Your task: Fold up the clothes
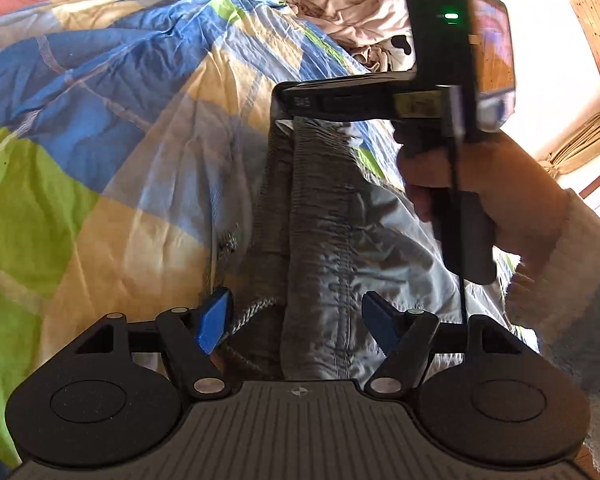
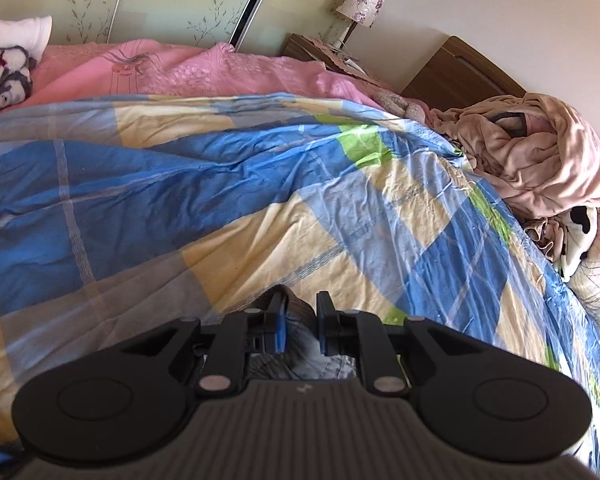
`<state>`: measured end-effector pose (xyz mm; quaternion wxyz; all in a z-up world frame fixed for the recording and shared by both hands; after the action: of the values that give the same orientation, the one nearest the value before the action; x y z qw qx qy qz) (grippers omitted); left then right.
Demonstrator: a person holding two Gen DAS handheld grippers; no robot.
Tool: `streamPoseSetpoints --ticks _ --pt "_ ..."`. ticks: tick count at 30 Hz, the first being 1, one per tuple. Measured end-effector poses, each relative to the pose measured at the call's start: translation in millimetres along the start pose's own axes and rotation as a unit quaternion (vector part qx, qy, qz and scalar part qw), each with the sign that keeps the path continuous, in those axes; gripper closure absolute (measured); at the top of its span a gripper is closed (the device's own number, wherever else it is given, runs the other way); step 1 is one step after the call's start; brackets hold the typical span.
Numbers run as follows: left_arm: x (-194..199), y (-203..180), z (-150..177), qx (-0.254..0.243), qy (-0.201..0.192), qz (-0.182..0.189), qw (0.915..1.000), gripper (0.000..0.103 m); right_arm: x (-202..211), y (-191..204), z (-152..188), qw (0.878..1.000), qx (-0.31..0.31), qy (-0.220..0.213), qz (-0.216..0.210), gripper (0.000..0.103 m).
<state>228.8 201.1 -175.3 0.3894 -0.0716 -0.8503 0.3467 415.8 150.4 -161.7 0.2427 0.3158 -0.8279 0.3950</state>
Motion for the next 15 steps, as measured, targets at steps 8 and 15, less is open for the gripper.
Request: streamPoseSetpoints --ticks 8,15 --pt "26 1 9 0.010 -0.018 -0.006 0.9998 0.028 14 -15 3 0.997 -0.067 -0.017 -0.015 0.056" --pt "67 -2 19 0.005 -0.035 -0.008 0.9993 0.028 115 -69 17 0.974 -0.200 -0.097 -0.047 0.050"
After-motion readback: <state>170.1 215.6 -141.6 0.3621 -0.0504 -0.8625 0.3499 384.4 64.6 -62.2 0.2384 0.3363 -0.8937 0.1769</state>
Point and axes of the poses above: each gripper's, at about its wrist camera, not at the fingertips, and x roughly against the way its jaws point, y to its left, z to its underside, the point moved 2 cm from there along -x, roughly the way its jaws point, and after that the axes turned 6 degrees about x, right-handed, at the moved point
